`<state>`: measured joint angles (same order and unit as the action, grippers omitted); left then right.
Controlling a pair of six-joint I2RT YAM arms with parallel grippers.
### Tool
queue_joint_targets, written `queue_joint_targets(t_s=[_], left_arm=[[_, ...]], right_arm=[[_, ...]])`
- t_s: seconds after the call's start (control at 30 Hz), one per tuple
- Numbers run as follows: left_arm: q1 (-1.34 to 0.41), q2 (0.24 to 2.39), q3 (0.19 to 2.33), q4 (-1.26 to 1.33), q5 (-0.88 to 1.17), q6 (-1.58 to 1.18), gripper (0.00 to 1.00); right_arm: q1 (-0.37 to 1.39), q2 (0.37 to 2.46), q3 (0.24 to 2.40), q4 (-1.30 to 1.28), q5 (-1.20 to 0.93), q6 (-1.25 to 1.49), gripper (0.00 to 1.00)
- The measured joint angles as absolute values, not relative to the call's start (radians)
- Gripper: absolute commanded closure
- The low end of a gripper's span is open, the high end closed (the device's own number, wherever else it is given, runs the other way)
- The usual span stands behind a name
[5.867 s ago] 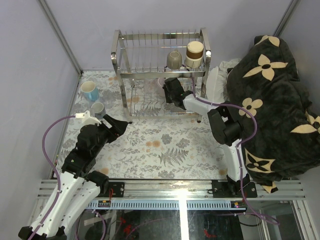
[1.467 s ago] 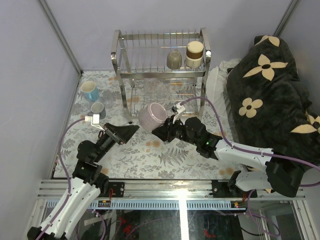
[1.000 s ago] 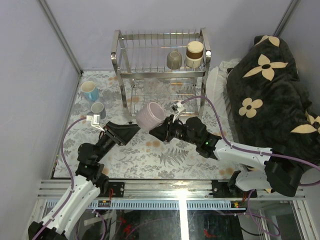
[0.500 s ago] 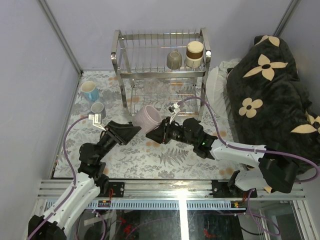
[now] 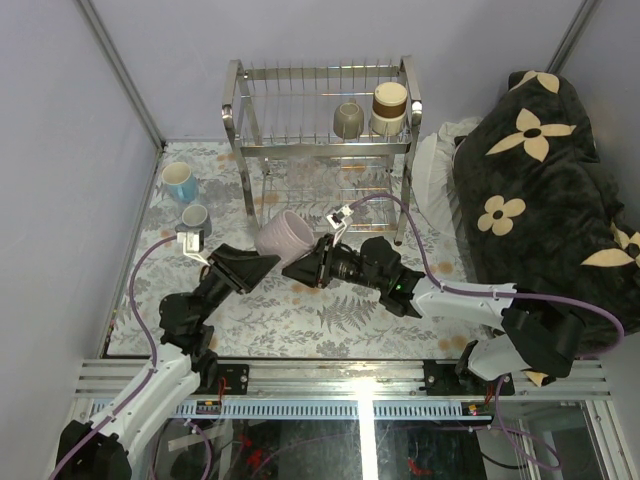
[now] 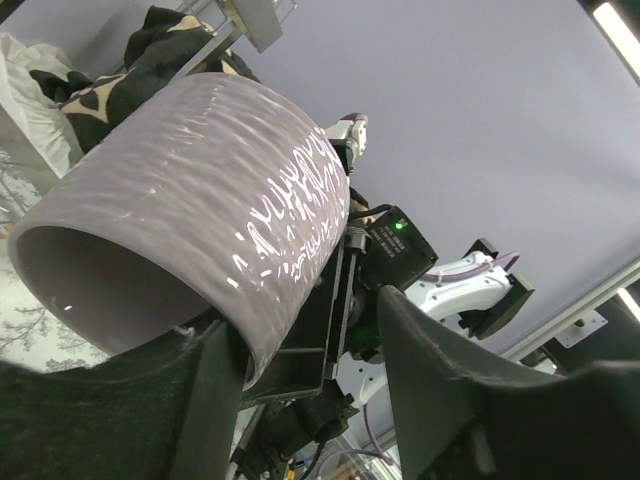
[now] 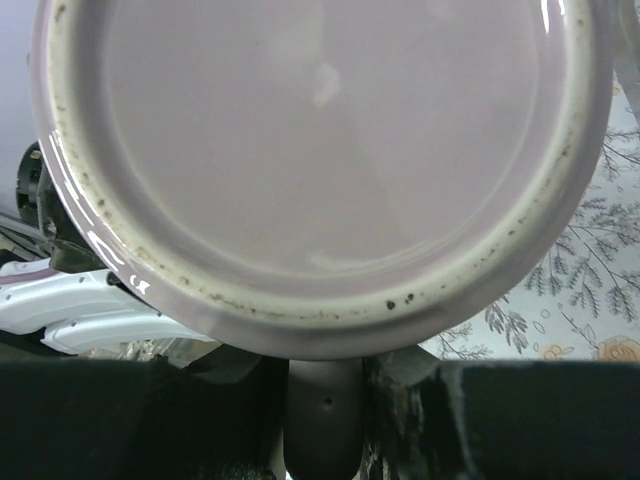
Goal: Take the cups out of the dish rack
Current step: Place the cup at the center of the board.
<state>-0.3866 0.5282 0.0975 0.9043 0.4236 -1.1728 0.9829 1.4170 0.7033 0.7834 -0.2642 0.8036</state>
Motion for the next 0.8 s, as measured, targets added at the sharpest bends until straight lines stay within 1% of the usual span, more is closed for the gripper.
queue_joint_targets(t_s=[0.03, 0.07, 0.3, 0.5, 0.63, 0.7, 0.8], left_arm=[[-0.387, 0.528, 0.097, 0.912, 0.423, -1.175, 0.58], [-0.387, 0.528, 0.097, 0.922, 0.423, -1.179, 0.6], [-0.387, 0.525, 0.093, 0.96, 0.421, -1.193, 0.59], [-0.387, 0.511, 0.093, 0.949, 0.42, -1.192, 0.59], [-0.387, 0.495, 0.093, 0.943, 0.419, -1.187, 0.64], [-0.387, 0.495, 0.093, 0.941, 0.418, -1.184, 0.72], [-0.387, 0.498, 0.093, 0.926, 0.41, -1.177, 0.74]], right_arm=[[0.983, 1.422, 0.703, 0.801, -0.267, 0.811, 1.0], [0.984, 1.427, 0.703, 0.818, -0.272, 0.82, 1.0], [0.988, 1.464, 0.703, 0.931, -0.302, 0.874, 1.0], [0.988, 1.477, 0.703, 0.942, -0.318, 0.894, 1.0], [0.989, 1.477, 0.703, 0.952, -0.327, 0.897, 1.0], [0.991, 1.478, 0.703, 0.956, -0.328, 0.899, 1.0], [0.994, 1.486, 0.703, 0.964, -0.334, 0.903, 1.0]])
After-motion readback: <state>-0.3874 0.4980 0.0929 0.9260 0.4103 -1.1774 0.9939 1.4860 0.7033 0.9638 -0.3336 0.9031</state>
